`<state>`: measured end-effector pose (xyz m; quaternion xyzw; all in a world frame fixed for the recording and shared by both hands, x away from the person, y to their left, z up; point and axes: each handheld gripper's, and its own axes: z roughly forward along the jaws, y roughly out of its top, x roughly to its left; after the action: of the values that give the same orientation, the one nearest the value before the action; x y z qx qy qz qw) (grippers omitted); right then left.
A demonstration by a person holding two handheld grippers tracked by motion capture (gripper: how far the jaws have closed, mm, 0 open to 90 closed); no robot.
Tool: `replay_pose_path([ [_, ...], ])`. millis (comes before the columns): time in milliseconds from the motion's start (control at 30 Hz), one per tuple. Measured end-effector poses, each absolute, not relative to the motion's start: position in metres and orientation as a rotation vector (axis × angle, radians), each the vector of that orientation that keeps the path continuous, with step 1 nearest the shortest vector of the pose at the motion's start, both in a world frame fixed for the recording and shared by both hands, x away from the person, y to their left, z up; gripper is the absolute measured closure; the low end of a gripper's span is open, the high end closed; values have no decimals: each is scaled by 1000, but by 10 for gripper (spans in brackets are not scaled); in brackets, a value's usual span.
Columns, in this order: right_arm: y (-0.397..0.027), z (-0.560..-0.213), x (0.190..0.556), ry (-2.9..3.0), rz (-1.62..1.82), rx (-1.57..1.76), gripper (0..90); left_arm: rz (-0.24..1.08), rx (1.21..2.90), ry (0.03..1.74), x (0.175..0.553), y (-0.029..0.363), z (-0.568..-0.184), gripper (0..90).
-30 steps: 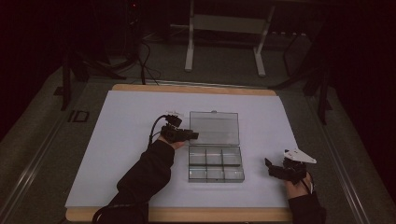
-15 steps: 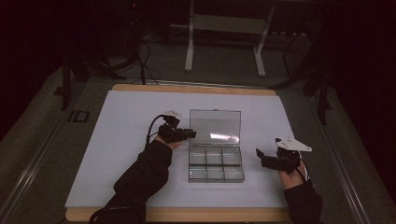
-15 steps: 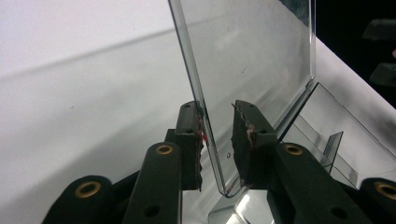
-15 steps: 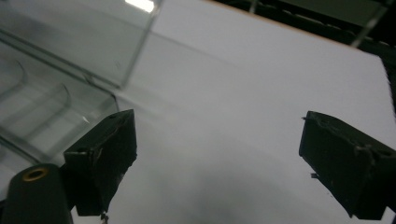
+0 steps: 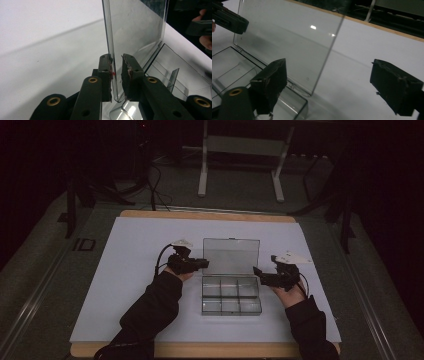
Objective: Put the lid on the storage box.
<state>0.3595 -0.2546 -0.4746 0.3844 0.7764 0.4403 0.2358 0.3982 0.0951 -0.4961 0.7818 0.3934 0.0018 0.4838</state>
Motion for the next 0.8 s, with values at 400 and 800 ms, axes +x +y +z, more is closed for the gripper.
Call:
replay_pose_path([
  [400,-243,-473,380,2197,1247,1076,444,21,1893,929,396,97,-498,808],
  [800,-244,-469,379,2191,1188,1041,754,31,1890,906,394,98,-497,807],
])
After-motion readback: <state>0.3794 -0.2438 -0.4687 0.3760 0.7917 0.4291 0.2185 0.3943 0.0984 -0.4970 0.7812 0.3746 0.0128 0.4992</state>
